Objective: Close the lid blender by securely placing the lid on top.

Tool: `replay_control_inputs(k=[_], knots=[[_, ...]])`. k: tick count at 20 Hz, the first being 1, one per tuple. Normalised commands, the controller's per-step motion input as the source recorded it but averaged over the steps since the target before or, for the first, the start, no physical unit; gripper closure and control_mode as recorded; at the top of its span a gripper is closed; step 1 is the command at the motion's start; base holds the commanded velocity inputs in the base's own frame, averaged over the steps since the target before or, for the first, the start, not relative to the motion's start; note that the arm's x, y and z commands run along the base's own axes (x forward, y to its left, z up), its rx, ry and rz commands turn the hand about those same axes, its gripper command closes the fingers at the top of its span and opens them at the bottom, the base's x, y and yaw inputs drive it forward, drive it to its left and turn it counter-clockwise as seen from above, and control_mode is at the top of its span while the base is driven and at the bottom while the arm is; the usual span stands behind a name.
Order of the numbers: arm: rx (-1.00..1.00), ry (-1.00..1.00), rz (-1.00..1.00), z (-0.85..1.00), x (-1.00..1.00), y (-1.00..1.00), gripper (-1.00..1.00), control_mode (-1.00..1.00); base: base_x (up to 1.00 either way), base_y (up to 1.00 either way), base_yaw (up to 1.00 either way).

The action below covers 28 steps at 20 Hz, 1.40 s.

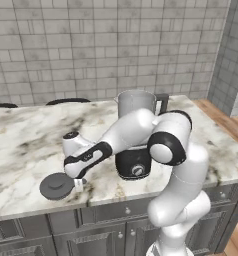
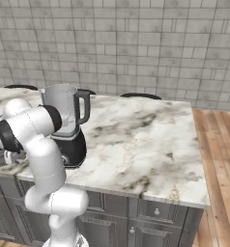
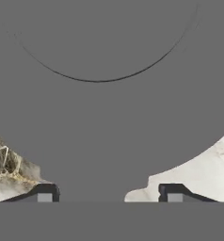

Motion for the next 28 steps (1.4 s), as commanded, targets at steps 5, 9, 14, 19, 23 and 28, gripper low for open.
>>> replay_control_inputs(k=[5, 9, 14, 19, 23, 28], knots=[[0.00, 0.00, 0.01, -0.04, 0.00, 0.00, 1.00, -1.00, 0.00, 0.00, 0.00], [0.00, -0.12, 0.00, 0.09, -0.23, 0.00, 1.00, -1.00, 0.00, 0.00, 0.00], [0.01, -0.33, 0.00, 0.76, -0.46, 0.00, 1.00, -1.00, 0.00, 0.00, 0.00], [0.07, -0.34, 0.00, 1.00, -0.36, 0.00, 1.00, -1.00, 0.00, 0.00, 0.00], [0.17, -0.18, 0.02, 1.00, -0.19, -0.09, 1.00, -1.00, 0.00, 0.00, 0.00], [0.20, -0.14, 0.06, 1.00, -0.09, -0.03, 1.00, -1.00, 0.00, 0.00, 0.00]])
